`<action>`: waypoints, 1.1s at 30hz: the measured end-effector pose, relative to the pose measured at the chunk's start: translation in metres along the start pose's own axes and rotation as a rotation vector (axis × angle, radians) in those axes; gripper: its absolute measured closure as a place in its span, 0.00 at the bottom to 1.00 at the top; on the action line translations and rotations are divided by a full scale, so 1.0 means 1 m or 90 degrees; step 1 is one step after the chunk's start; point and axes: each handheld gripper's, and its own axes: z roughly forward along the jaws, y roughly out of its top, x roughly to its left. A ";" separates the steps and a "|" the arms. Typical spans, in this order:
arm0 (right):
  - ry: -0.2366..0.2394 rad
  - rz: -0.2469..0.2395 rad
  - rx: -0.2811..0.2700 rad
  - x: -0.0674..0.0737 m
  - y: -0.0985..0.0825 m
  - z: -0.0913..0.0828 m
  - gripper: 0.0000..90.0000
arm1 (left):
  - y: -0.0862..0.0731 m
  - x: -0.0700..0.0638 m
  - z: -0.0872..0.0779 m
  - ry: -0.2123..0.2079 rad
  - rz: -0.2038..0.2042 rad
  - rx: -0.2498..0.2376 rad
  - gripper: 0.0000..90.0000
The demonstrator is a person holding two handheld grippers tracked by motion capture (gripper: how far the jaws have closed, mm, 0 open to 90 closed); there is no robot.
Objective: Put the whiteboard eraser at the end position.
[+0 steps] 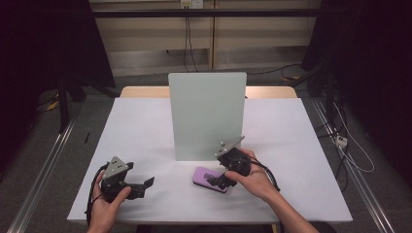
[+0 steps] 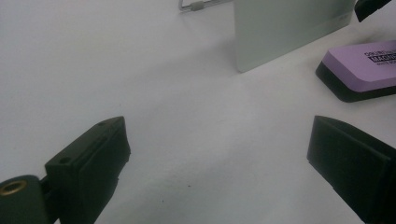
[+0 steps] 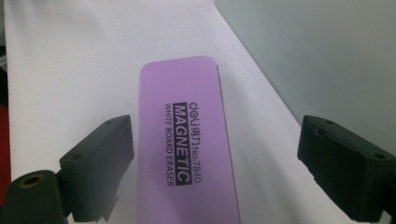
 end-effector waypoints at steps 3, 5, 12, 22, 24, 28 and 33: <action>-0.010 0.007 -0.002 -0.001 0.000 -0.001 0.12 | -0.001 0.000 0.001 -0.001 -0.004 -0.002 0.06; -0.022 0.012 0.000 -0.001 0.000 -0.001 0.12 | -0.002 0.000 0.001 0.000 -0.003 0.003 0.06; -0.030 0.037 -0.034 -0.005 -0.002 -0.007 0.12 | -0.001 -0.001 0.003 -0.004 0.000 0.004 0.06; -0.077 0.080 -0.069 -0.006 -0.004 -0.014 0.11 | -0.001 0.000 -0.002 -0.005 0.006 -0.002 0.06; -0.094 0.092 -0.074 -0.006 -0.007 -0.015 0.12 | -0.001 0.000 -0.003 -0.006 0.007 -0.003 0.06; -0.109 0.092 -0.078 -0.003 -0.011 -0.018 0.11 | -0.002 0.000 -0.002 -0.007 0.005 -0.001 0.06; -0.120 0.090 -0.084 -0.001 -0.014 -0.020 0.11 | -0.001 -0.001 -0.002 -0.005 0.006 -0.002 0.06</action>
